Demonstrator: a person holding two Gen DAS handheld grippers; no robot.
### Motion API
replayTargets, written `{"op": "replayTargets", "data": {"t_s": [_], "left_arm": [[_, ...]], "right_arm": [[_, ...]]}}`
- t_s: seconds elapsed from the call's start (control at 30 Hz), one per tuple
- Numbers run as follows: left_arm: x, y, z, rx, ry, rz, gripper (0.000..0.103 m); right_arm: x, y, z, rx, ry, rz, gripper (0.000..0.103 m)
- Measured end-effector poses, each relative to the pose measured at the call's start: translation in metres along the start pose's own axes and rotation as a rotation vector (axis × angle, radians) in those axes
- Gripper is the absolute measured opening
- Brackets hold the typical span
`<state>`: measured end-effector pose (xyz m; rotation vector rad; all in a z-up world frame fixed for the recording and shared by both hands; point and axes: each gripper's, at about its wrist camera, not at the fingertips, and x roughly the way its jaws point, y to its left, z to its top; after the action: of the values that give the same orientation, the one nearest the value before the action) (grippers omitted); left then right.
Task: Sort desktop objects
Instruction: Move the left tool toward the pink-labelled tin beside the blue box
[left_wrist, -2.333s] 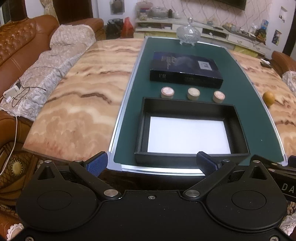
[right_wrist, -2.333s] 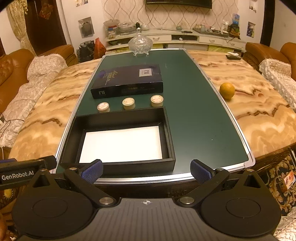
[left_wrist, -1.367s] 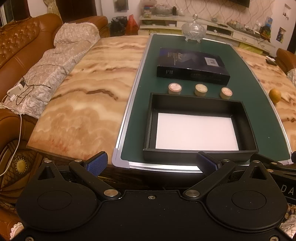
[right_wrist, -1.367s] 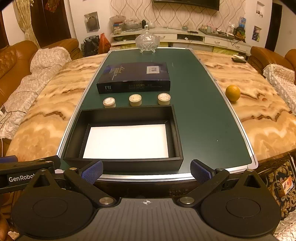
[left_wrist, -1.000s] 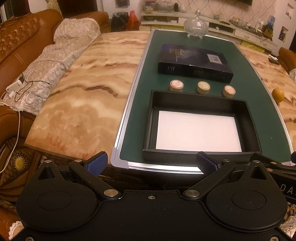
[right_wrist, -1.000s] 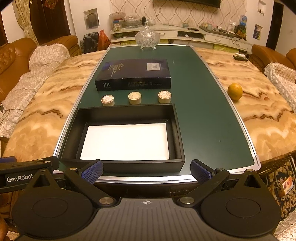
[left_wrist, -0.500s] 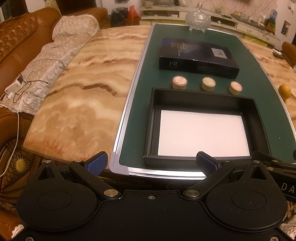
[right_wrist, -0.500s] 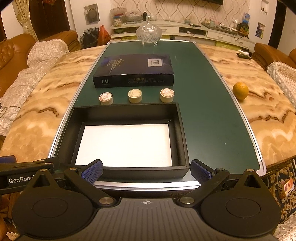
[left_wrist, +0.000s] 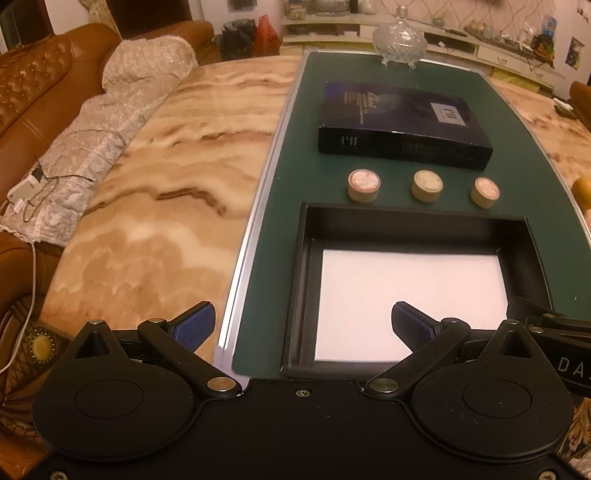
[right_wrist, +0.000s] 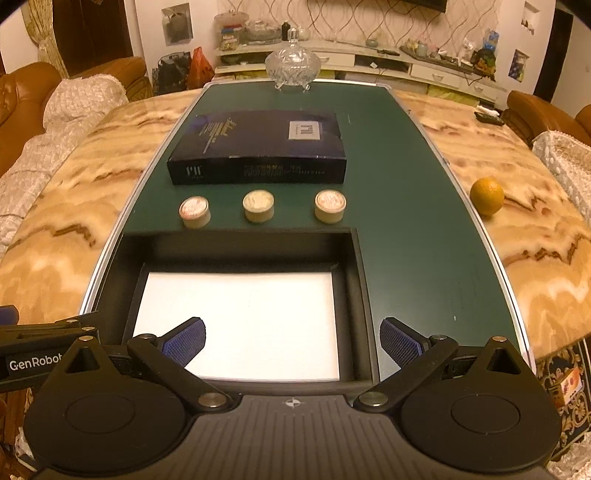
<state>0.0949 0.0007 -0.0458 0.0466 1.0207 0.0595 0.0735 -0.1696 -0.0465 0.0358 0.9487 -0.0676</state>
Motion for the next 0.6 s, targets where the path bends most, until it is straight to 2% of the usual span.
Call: {"op": "replayTargets", "data": {"t_s": [0.4, 0.6], "left_arm": [[0.035, -0.013, 0.034, 0.009, -0.001, 0.008, 0.103], [0.053, -0.019, 0.049, 0.016, 0.014, -0.001, 0.103]], "right_arm": [[0.044, -0.013, 0.032, 0.064, 0.016, 0.066, 0.103], [0.061, -0.015, 0.047, 0.056, 0.023, 0.072, 0.103]]}}
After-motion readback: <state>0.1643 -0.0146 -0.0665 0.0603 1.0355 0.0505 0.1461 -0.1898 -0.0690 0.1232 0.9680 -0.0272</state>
